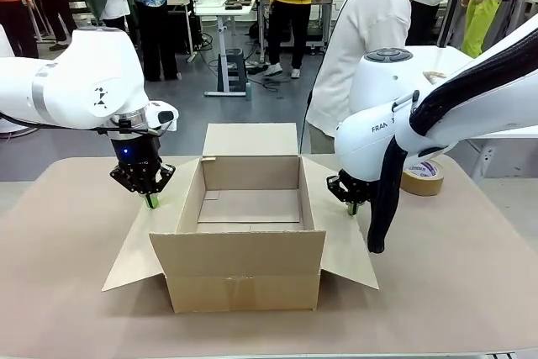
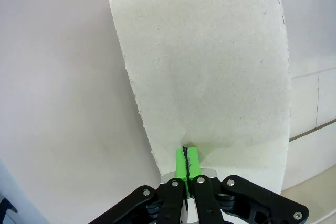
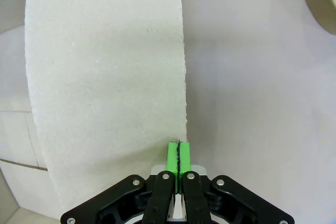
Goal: Wrap the clocks to prevent damage.
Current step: Once the human has placed the objects inside and stepped back, release both hands from the side flaps of the Package Box, then push the right (or left) flap of the Package Box to close it.
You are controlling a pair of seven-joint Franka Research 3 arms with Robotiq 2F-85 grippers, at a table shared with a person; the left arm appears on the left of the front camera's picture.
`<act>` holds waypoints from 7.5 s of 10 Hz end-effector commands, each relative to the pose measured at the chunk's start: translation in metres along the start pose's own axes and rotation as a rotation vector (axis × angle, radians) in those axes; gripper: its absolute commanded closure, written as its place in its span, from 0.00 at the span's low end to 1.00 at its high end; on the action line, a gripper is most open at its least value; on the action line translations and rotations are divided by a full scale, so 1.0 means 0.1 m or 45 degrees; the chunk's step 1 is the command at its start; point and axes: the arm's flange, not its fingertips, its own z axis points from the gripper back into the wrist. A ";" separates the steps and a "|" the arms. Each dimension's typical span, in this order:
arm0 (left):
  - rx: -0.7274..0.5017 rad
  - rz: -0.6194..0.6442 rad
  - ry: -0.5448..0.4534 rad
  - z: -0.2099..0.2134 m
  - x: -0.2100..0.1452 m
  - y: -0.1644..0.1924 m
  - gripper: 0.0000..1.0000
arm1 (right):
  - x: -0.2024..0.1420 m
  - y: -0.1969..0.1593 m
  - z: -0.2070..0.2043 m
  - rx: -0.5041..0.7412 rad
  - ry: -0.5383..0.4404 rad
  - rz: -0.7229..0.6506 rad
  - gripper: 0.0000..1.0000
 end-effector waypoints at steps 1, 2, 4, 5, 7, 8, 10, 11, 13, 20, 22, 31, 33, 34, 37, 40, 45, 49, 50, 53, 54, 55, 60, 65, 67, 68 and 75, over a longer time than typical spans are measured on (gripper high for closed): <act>0.013 0.000 0.007 -0.01 -0.01 -0.01 0.99 | 0.00 0.00 -0.01 0.001 0.001 0.000 0.99; 0.013 0.000 0.007 -0.01 -0.01 -0.01 0.99 | 0.00 0.00 -0.01 0.001 0.001 0.000 0.99; 0.013 0.000 0.007 -0.01 -0.01 -0.01 0.99 | 0.00 0.00 -0.01 0.001 0.001 0.000 0.99; 0.013 0.000 0.007 -0.01 -0.01 -0.01 0.99 | 0.00 0.00 -0.01 0.001 0.001 0.000 0.99; 0.013 0.000 0.007 -0.01 -0.01 -0.01 0.99 | 0.00 0.00 -0.01 0.001 0.001 0.000 0.99; 0.013 0.000 0.007 -0.01 -0.01 -0.01 0.99 | 0.00 0.00 -0.01 0.001 0.001 0.000 0.99; 0.013 0.000 0.007 -0.01 -0.01 -0.01 0.99 | 0.00 0.00 -0.01 0.001 0.001 0.000 0.99; 0.013 0.000 0.007 -0.01 -0.01 -0.01 0.99 | 0.00 0.00 -0.01 0.001 0.001 0.000 0.99; 0.013 0.000 0.007 -0.01 -0.01 -0.01 0.99 | 0.00 0.00 -0.01 0.001 0.001 0.000 0.99; 0.013 0.000 0.007 -0.01 -0.01 -0.01 0.99 | 0.00 0.00 -0.01 0.001 0.001 0.000 0.99; 0.013 0.000 0.007 -0.01 -0.01 -0.01 0.99 | 0.00 0.00 -0.01 0.001 0.001 0.000 0.99; 0.013 0.000 0.007 -0.01 -0.01 -0.01 0.99 | 0.00 0.00 -0.01 0.001 0.001 0.000 0.99; 0.013 0.000 0.007 -0.01 -0.01 -0.01 0.99 | 0.00 0.00 -0.01 0.001 0.001 0.000 0.99; 0.013 0.000 0.007 -0.01 -0.01 -0.01 0.99 | 0.00 0.00 -0.01 0.001 0.001 0.000 0.99; 0.013 0.000 0.007 -0.01 -0.01 -0.01 0.99 | 0.00 0.00 -0.01 0.001 0.001 0.000 0.99; 0.013 0.000 0.007 -0.01 -0.01 -0.01 0.99 | 0.00 0.00 -0.01 0.001 0.001 0.000 0.99; 0.013 0.000 0.007 -0.01 -0.01 -0.01 0.99 | 0.00 0.00 -0.01 0.001 0.001 0.000 0.99; 0.013 0.000 0.007 -0.01 -0.01 -0.01 0.99 | 0.00 0.00 -0.01 0.001 0.001 0.000 0.99; 0.000 0.000 0.001 0.00 0.00 0.00 0.99 | 0.00 0.00 -0.01 0.001 0.001 0.000 0.99; 0.059 -0.067 -0.077 1.08 -0.16 -0.03 0.99 | -0.05 -0.01 0.90 -0.046 -0.116 0.128 0.99; 0.054 -0.179 -0.078 1.53 -0.15 0.00 0.99 | -0.09 -0.05 1.35 -0.096 -0.132 0.207 0.99; 0.073 -0.423 0.015 1.80 -0.30 0.07 0.99 | -0.20 -0.18 1.70 -0.243 -0.058 0.507 0.99; 0.257 -1.364 0.078 2.25 -1.10 0.95 0.99 | -0.59 -1.11 2.21 -0.447 -0.035 1.265 0.99; 0.076 -1.424 -0.148 1.93 -1.32 1.18 0.99 | -0.73 -1.59 1.99 -0.071 -0.027 1.415 0.99; 0.008 -1.423 -0.205 1.94 -1.28 1.19 0.99 | -0.74 -1.69 1.98 0.042 -0.013 1.421 0.99; -0.004 -1.410 -0.204 1.90 -1.29 1.20 0.99 | -0.73 -1.70 1.97 0.053 -0.001 1.425 0.99; 0.019 -1.416 -0.169 1.92 -1.28 1.19 0.99 | -0.73 -1.70 1.94 0.015 -0.012 1.409 0.99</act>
